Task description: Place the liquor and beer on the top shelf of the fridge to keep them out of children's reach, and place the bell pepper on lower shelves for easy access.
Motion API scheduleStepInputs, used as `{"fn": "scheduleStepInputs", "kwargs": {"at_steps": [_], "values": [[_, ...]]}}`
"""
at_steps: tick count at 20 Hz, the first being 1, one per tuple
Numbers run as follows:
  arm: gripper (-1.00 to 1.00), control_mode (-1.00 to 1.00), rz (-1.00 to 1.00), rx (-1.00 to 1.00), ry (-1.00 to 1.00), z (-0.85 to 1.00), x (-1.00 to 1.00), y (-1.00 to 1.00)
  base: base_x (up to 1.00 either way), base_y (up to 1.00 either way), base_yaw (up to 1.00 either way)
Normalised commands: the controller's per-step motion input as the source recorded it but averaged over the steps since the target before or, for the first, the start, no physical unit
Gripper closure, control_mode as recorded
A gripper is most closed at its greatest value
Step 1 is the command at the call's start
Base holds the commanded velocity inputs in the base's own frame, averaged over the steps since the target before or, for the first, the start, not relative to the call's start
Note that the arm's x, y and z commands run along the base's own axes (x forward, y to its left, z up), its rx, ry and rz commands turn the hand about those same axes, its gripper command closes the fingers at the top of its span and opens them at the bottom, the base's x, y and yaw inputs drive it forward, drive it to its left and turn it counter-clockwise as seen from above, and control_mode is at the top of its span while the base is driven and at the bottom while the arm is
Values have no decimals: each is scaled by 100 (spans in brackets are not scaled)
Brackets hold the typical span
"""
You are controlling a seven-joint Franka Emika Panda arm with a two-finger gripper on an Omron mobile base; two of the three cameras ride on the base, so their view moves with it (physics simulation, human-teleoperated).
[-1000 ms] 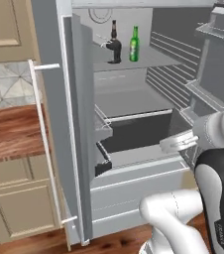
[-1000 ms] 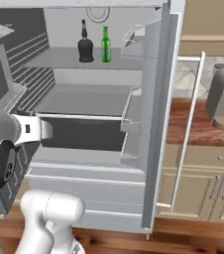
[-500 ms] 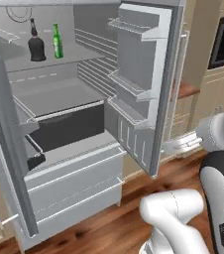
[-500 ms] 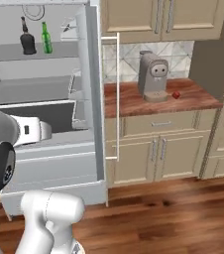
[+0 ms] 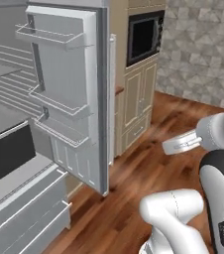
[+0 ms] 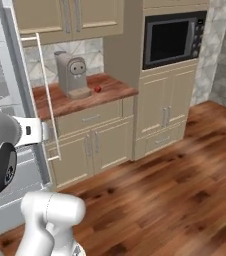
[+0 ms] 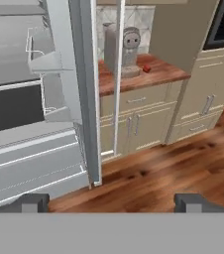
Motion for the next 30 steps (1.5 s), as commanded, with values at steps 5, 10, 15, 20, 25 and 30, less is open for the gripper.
{"fn": "scheduleStepInputs", "kwargs": {"at_steps": [5,10,15,20,25,30], "values": [[-100,100,0,0,0,0,0,0,46,-28,-34],[-100,100,0,0,0,0,0,0,74,-36,-15],[-100,100,0,0,0,0,0,0,88,-22,-3],[-100,100,0,0,0,0,0,0,85,0,13],[-100,100,0,0,0,0,0,0,81,0,40],[-100,100,0,0,0,0,0,0,83,-1,46]]}}
